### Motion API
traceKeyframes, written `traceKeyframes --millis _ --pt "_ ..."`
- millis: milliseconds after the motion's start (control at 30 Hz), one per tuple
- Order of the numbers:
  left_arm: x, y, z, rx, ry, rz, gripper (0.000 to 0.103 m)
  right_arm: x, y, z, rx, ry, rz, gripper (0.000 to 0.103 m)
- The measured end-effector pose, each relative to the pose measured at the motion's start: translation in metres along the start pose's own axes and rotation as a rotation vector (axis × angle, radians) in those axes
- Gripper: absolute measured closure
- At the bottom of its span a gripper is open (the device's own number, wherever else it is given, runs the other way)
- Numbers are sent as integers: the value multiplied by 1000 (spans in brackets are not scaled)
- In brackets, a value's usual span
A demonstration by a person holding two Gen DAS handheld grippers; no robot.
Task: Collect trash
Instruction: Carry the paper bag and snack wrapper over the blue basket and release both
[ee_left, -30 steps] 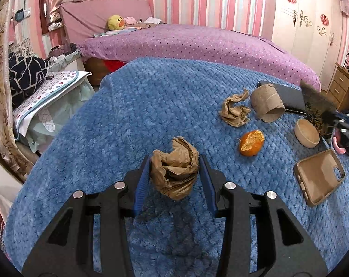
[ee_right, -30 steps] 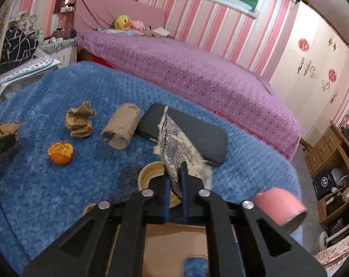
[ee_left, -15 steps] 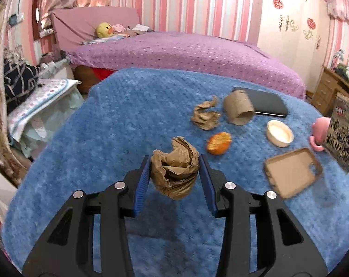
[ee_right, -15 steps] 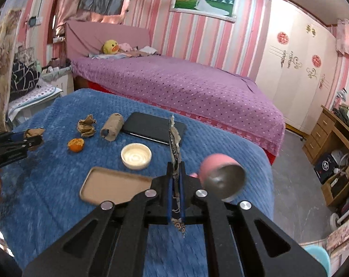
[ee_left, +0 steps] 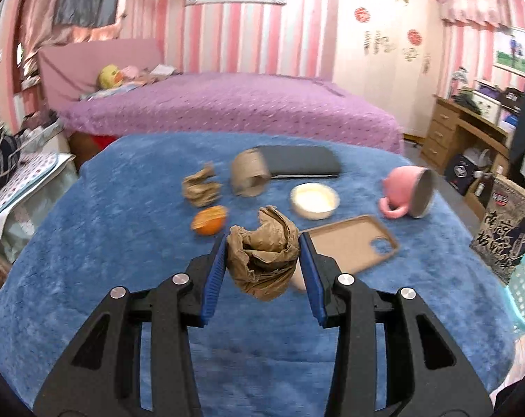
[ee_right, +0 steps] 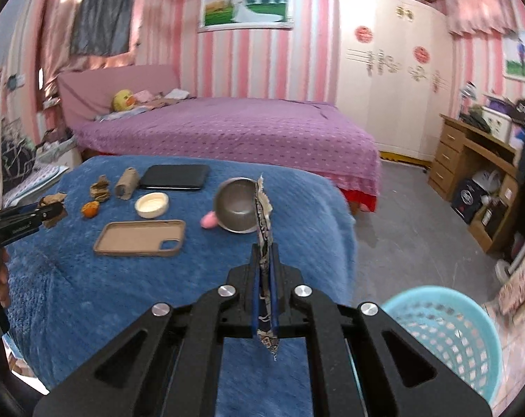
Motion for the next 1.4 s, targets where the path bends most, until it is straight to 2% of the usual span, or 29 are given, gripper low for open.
traceKeyframes --millis 200,400,567,833,967,1233,1400 --pt "0 9 54 -56 -84 56 63 -8 15 52 -55 -79 17 98" --pt "-15 6 99 -124 -109 24 63 -11 28 95 -111 -117 30 98" --pt "-29 8 149 -183 -146 -2 63 -24 32 130 -159 -133 6 98" --pt "-38 14 228 -225 -231 -2 63 -53 33 187 -214 -172 -57 98" --pt "-37 16 273 -273 -222 -9 63 -68 33 214 -256 -170 -84 98" --pt "-39 24 358 -337 -272 7 63 -78 35 242 -274 -186 -86 98" --pt "-37 26 386 -365 -286 10 63 -78 38 248 -271 -196 -74 98"
Point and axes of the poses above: each gripper's, at about its wrist camera, not at the fingertips, and y roughly against the way its jaws point, z to its right, x to its top, the point moved 9 cm from there along -y, roughly the way its jaws point, and after that the axes turned 3 degrees about -y, right-handed, at the moved point
